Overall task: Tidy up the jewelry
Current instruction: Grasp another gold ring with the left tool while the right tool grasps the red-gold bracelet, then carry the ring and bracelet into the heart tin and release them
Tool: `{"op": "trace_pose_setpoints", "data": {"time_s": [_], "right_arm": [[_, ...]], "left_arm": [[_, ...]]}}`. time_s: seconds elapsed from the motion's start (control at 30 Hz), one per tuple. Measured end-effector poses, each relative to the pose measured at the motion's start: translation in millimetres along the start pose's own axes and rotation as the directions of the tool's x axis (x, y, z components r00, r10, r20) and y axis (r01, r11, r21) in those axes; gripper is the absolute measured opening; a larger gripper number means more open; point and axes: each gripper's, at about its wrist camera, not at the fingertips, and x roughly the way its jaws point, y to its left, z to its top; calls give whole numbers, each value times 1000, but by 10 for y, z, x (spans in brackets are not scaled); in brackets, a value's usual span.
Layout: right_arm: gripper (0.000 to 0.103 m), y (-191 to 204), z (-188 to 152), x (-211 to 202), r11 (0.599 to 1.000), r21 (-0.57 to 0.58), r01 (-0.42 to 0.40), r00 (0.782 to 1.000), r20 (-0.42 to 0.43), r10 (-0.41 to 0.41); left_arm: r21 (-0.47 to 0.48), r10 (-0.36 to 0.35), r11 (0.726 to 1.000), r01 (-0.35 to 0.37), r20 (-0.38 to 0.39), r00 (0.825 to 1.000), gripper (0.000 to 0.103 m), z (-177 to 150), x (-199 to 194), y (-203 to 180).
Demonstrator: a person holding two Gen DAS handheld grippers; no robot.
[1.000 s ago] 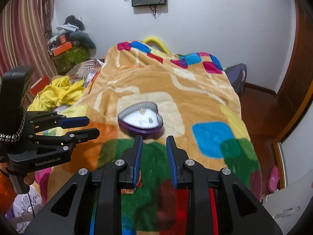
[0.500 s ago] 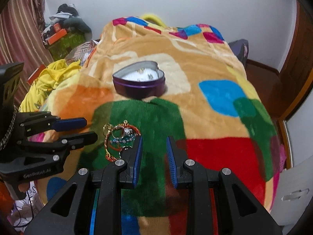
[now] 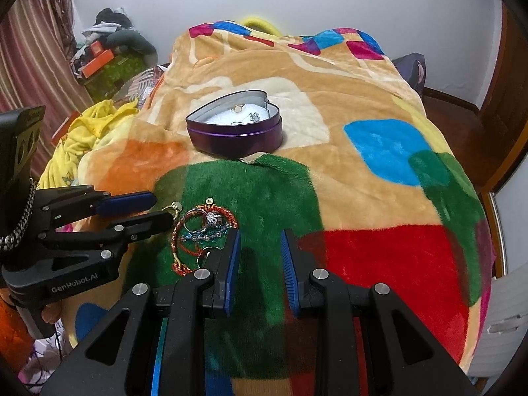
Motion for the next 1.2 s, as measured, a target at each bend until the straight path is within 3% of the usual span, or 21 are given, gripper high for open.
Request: {"op": "trace_pose_setpoints", "data": {"time_s": [0.43, 0.53, 0.8, 1.2], "right_arm": [[22, 28, 21, 161, 999, -41, -25, 1000, -6, 25], [12, 33, 14, 177, 998, -49, -26, 1000, -4, 26], [4, 162, 23, 244, 992, -123, -28, 1000, -6, 27], [3, 140, 141, -118, 995, -103, 9, 994, 106, 2]], "left_arm": [[46, -10, 999, 10, 3, 1000, 25, 37, 127, -55], [39, -22, 999, 21, 7, 1000, 21, 38, 131, -46], [46, -26, 999, 26, 9, 1000, 18, 31, 113, -66], [5, -17, 1000, 17, 65, 998, 18, 63, -143, 27]]}}
